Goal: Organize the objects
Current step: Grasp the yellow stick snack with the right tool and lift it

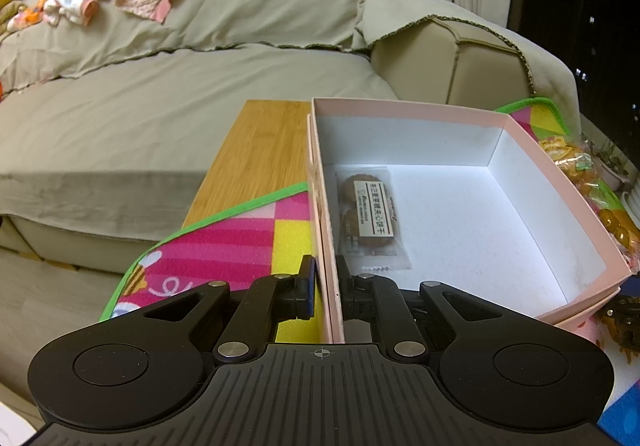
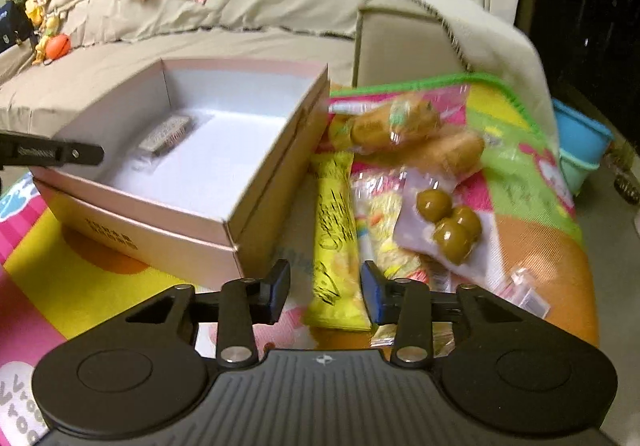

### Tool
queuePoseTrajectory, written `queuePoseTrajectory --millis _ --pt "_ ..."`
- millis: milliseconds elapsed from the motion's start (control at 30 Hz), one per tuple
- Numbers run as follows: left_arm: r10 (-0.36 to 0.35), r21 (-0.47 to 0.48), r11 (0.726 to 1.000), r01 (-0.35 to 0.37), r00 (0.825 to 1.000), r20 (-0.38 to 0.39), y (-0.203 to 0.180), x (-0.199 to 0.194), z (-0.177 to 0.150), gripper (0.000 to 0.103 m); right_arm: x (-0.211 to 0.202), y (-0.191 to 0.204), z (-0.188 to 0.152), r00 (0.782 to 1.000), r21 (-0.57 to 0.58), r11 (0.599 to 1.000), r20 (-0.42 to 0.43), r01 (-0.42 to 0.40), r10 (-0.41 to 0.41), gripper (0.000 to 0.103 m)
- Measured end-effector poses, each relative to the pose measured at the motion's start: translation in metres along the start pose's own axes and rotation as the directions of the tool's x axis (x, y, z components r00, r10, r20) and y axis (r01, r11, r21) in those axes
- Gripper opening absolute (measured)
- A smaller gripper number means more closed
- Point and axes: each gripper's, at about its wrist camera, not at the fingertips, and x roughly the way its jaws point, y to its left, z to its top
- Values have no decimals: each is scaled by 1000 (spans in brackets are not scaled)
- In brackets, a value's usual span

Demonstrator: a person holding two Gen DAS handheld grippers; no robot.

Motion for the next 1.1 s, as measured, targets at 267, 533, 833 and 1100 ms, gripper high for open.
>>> queuePoseTrajectory --millis 267,533,833,1100 --pt "-1 -2 1000 1 1000 1 0 0 0 11 -22 -13 -19 998 102 995 -58 -2 8 26" --pt "2 6 1000 -2 1000 0 -2 -1 0 11 -52 -3 -35 997 68 998 -70 -14 19 28" --pt "1 9 1000 -1 1000 2 0 -1 1 11 -11 6 -4 998 16 1000 -58 -12 13 24" --pt "-9 2 1000 9 1000 11 1 -1 0 12 -50 -18 5 996 59 994 -22 92 -91 1"
